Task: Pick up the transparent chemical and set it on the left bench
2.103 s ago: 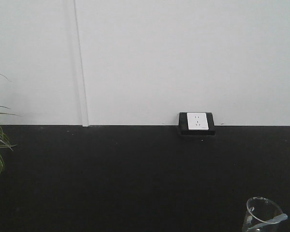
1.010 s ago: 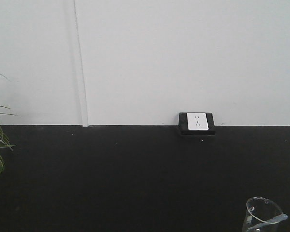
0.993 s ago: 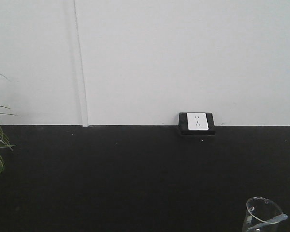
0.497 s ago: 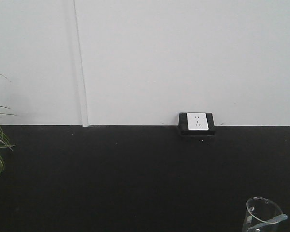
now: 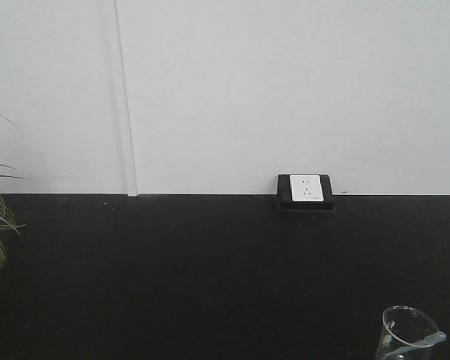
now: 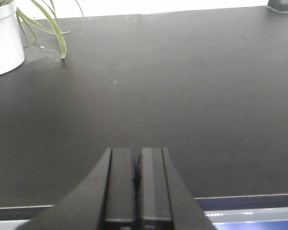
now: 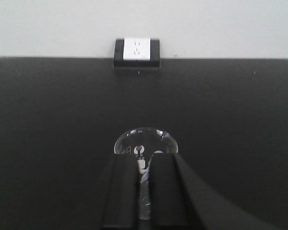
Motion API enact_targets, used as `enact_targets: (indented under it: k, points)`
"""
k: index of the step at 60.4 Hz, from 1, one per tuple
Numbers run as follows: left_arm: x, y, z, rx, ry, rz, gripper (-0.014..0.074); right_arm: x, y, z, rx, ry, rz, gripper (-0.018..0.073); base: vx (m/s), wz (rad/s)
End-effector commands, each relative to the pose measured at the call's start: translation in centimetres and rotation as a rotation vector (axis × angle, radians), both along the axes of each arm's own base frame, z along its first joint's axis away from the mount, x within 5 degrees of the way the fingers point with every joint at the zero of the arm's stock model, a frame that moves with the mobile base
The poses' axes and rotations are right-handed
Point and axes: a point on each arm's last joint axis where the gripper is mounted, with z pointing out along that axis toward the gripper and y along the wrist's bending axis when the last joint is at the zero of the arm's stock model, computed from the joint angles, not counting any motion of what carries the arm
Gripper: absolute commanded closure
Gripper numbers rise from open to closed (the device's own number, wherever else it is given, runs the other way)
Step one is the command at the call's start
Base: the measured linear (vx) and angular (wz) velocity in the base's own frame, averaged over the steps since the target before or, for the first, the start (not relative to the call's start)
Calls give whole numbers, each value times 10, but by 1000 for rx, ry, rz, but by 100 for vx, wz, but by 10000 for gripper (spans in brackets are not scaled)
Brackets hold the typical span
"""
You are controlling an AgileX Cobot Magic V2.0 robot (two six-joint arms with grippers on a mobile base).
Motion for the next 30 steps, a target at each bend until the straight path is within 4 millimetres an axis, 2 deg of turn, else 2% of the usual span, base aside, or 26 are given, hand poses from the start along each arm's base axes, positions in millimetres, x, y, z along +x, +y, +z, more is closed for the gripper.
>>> enact_targets:
  k: [1,6,13,30]
  points:
    - [-1,0,3,-14,-81,-1,600,19,2,12,-3,-130,17,202,0,0]
    - [-1,0,3,-14,-81,-1,600,31,3,5,3,-144,24,106,0,0]
    - [-1,0,3,-14,-81,-1,600,46,4,-7,10,-148,31,29,0,0]
    - [-1,0,3,-14,-81,-1,600,69,1,-33,-26,-172,2,74,0,0]
